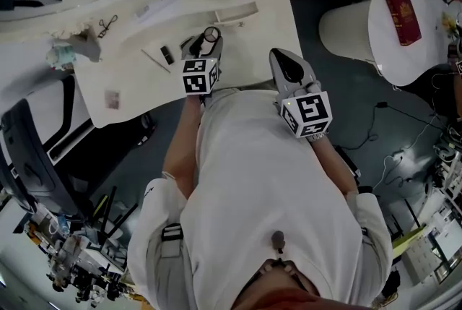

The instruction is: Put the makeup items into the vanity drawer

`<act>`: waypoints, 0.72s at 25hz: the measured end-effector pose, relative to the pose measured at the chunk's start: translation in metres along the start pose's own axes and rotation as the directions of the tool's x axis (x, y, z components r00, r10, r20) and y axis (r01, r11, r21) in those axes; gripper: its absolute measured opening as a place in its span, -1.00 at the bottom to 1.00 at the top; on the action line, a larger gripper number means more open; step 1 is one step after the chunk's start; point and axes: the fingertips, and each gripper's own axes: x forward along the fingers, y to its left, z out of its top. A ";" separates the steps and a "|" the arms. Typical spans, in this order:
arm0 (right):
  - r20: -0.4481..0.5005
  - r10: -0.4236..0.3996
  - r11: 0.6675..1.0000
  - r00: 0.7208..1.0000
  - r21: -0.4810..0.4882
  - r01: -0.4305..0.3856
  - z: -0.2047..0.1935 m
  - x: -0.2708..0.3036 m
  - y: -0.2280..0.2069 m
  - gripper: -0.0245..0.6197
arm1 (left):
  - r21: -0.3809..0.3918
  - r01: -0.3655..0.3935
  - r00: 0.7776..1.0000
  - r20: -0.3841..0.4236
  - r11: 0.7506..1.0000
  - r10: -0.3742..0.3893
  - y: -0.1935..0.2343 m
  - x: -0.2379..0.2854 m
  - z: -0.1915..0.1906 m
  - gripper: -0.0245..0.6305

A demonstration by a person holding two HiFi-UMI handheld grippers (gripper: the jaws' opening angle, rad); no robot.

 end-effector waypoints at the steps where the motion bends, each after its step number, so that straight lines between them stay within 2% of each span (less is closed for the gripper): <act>1: -0.003 -0.012 1.000 1.000 0.003 0.012 -0.001 -0.002 -0.006 -0.90 | 0.004 0.007 1.000 -0.005 1.000 -0.007 -0.003 0.007 0.002 -0.27; 10: -0.021 -0.128 0.990 0.992 0.065 0.129 -0.016 -0.024 -0.048 -0.90 | 0.024 0.033 0.998 -0.049 0.999 -0.031 -0.017 0.054 0.012 -0.26; 18: -0.037 -0.143 0.985 0.989 0.089 0.146 -0.022 -0.027 -0.056 -0.90 | 0.025 0.046 0.994 -0.096 0.999 -0.044 -0.024 0.079 0.011 -0.26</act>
